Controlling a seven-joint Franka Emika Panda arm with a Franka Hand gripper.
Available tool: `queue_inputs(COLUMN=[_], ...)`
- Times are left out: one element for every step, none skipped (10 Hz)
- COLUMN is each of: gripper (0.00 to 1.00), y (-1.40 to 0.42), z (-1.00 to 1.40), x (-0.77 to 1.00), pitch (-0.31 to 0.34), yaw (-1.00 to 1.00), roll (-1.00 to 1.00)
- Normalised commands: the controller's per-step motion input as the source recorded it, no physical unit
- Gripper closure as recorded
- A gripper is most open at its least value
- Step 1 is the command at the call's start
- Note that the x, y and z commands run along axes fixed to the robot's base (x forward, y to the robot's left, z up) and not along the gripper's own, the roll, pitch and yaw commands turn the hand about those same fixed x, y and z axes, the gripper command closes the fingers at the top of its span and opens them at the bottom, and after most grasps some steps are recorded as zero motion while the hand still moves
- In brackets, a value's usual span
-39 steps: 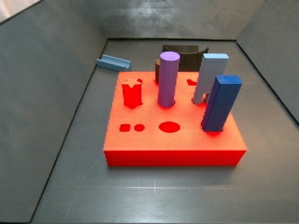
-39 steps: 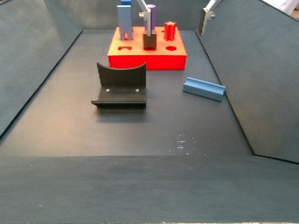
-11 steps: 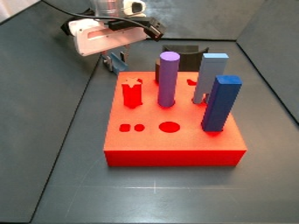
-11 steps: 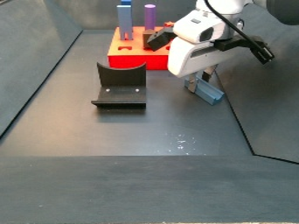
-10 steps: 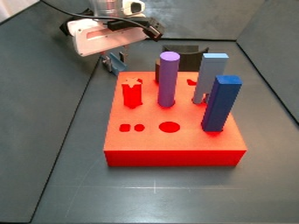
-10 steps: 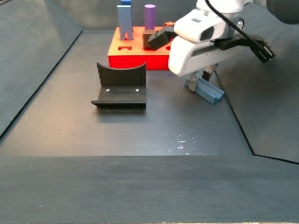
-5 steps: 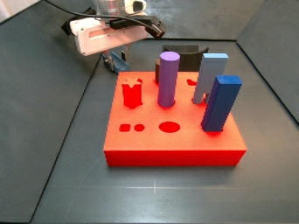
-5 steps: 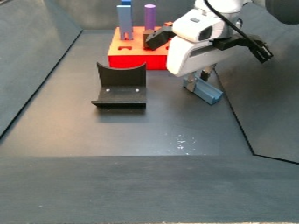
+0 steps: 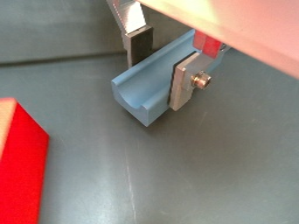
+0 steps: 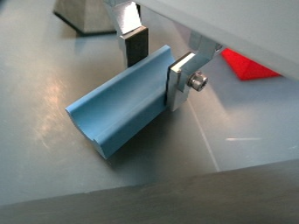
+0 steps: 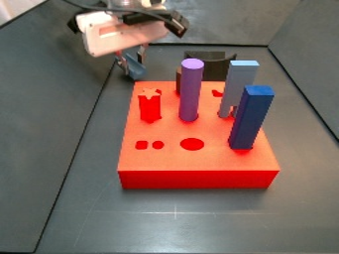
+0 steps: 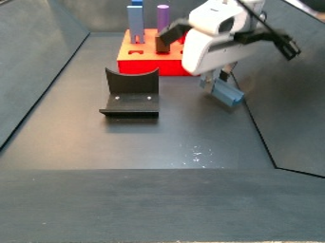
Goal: Pick up the arch object. Move up. Place the arch object on the fixture. Regrasp the arch object. Move to above the board. Insert the arch object.
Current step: Move up, then place the arch object on the fixture.
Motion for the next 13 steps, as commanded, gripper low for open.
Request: queue_inputs(gripper=[1.0, 1.0, 1.0, 1.0, 1.0, 1.0, 1.0, 1.0, 1.0, 1.0, 1.0, 1.0, 1.0], y=[0.01, 0.01, 0.01, 0.0, 0.0, 0.0, 0.0, 0.0, 0.0, 0.0, 0.0, 0.0, 0.0], z=[0.49, 0.35, 0.21, 1.0, 1.0, 1.0, 1.0, 1.0, 1.0, 1.0, 1.0, 0.88, 0.67], x=[-0.02, -0.02, -0.02, 0.0, 0.0, -0.01, -0.02, -0.02, -0.02, -0.03, -0.03, -0.03, -0.02], pitch=[0.042, 0.048, 0.05, 0.0, 0.004, 0.026, 0.034, 0.039, 0.037, 0.037, 0.039, 0.043, 0.05], yaw=[0.0, 0.0, 0.0, 0.0, 0.0, 0.0, 0.0, 0.0, 0.0, 0.0, 0.0, 0.0, 0.0], roll=[0.0, 0.0, 0.0, 0.0, 0.0, 0.0, 0.0, 0.0, 0.0, 0.0, 0.0, 0.0, 0.0])
